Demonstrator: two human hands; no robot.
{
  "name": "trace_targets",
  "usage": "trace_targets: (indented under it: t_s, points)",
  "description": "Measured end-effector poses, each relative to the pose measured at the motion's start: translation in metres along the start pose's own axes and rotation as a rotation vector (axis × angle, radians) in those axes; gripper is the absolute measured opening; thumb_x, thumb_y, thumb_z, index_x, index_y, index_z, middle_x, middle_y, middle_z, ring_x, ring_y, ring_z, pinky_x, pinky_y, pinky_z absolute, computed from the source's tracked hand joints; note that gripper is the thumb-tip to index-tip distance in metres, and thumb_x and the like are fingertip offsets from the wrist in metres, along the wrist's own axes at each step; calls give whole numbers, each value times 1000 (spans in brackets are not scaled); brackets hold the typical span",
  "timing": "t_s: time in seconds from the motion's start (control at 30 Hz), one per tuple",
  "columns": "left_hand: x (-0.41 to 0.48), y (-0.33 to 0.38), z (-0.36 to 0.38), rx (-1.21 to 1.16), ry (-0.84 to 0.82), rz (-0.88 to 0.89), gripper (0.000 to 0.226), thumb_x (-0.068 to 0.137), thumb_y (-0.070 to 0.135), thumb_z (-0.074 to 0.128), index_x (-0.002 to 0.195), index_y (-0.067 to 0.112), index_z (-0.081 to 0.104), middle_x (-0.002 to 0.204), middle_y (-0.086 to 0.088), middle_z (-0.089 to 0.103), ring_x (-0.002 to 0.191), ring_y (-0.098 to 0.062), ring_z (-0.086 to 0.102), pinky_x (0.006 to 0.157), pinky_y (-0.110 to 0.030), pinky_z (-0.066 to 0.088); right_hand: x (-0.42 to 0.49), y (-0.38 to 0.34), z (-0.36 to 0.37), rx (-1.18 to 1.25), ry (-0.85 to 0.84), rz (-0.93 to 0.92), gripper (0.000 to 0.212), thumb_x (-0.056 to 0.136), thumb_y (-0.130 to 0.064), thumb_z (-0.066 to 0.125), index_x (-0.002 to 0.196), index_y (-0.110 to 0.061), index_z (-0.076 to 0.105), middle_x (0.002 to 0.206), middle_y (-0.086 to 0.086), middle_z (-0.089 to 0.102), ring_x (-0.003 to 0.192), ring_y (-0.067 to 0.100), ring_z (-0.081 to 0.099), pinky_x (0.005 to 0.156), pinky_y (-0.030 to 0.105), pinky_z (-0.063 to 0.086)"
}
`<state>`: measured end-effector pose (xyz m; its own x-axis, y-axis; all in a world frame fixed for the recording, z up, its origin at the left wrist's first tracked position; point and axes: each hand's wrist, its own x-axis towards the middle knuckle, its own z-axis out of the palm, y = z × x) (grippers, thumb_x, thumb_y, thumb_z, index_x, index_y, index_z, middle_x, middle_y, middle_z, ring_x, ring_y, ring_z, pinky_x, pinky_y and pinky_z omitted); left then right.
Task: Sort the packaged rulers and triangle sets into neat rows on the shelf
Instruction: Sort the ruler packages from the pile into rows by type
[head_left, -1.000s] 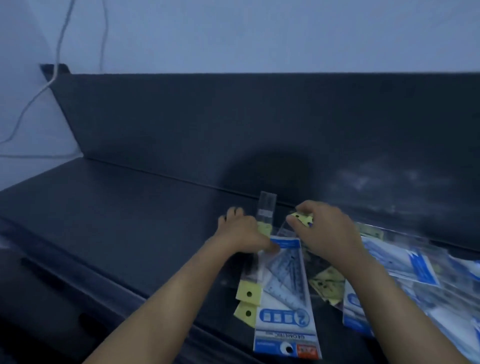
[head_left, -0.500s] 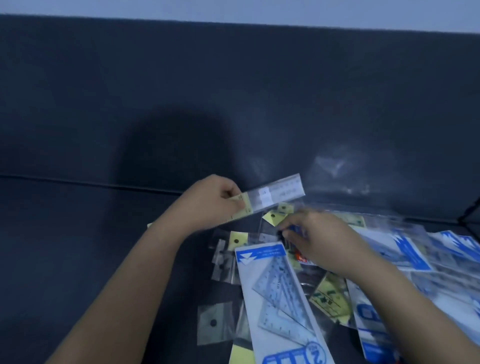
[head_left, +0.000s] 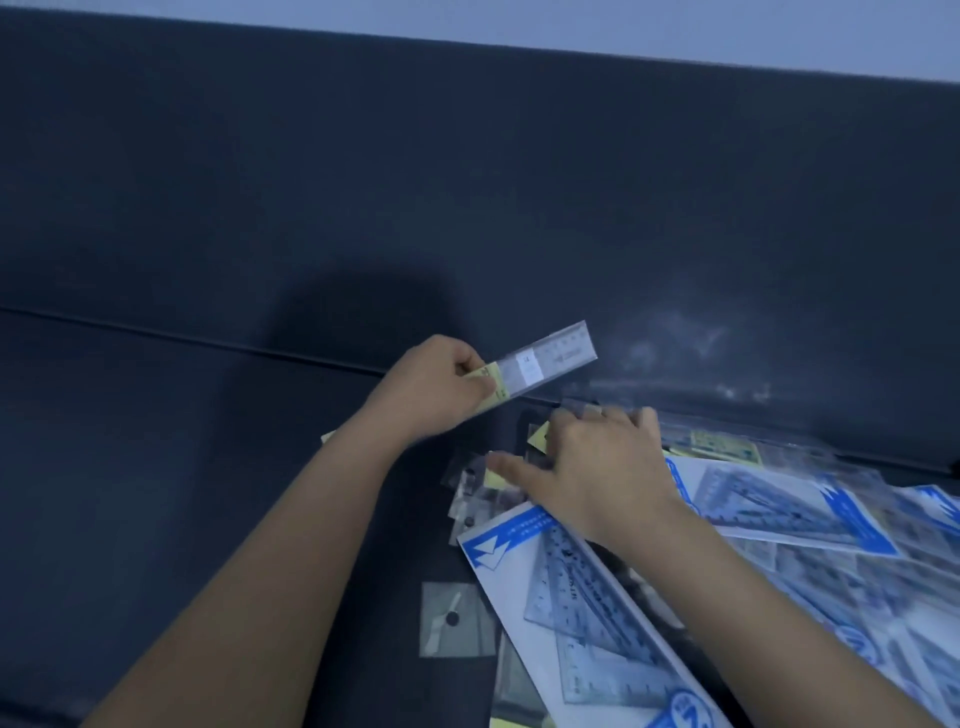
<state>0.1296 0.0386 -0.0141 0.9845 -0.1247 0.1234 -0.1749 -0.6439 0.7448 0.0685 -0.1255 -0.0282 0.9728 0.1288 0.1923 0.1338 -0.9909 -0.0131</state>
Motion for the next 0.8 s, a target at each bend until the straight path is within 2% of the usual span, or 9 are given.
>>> trace_targets:
  t_s: [0.07,0.13,0.23,0.37,0.5,0.6,0.67,0.73,0.8]
  points:
    - [-1,0,-3,-16,10,-7,16,87,25,64,71,24,64,76,0,68,72,-18,63,72,-37,52,3,-8,-4,-117,-90,77,64,76,-81,33,63,-18,38,72,-3,50,88,23,49,90,41,20]
    - [-3,1,-5,-18,15,-5,16,87,25,64,71,25,63,78,0,69,74,-18,64,74,-38,53,5,-12,-8,-131,-153,141,58,78,-75,37,61,-20,38,68,-3,49,80,21,46,92,42,19]
    - [-6,7,-3,-93,-13,13,13,86,20,65,73,18,67,81,-6,72,79,-22,67,79,-39,53,7,-13,-9,-156,-148,214,51,80,-70,36,74,-21,48,88,-2,65,86,21,54,94,44,19]
    - [-7,17,-3,-183,-58,18,11,87,16,64,80,10,70,87,-12,73,79,-22,66,83,-41,53,7,-25,-9,-183,-167,226,55,79,-75,37,82,-22,53,83,0,61,82,22,54,98,46,20]
    - [-9,23,-6,-302,-78,-7,10,90,16,65,85,9,71,79,-4,70,69,-10,60,70,-28,50,22,-37,-9,-53,-209,224,49,78,-65,49,101,-23,58,110,0,64,105,23,58,94,44,28]
    - [-10,24,-10,-438,-62,-28,14,91,16,65,78,14,69,73,0,65,61,-5,57,55,-14,46,25,-43,-8,43,-160,196,43,76,-62,51,89,-22,55,103,2,65,99,25,59,91,42,32]
    - [-10,23,-14,-509,-10,-38,17,90,16,65,73,18,68,70,4,67,59,-3,59,54,-13,46,25,-41,-9,106,-16,193,34,79,-53,51,78,-18,54,98,6,66,96,28,61,83,36,33]
    - [-11,22,-20,-597,44,-43,14,90,16,65,77,18,70,68,6,69,59,-3,61,55,-15,48,27,-32,-13,171,123,203,29,80,-37,50,61,-16,42,75,8,61,80,33,59,69,32,33]
    - [-11,21,-25,-682,77,-54,10,91,18,65,87,13,72,72,3,70,61,-5,62,56,-18,50,31,-19,-17,329,176,244,30,78,-30,49,56,-9,45,57,8,51,63,33,51,57,30,34]
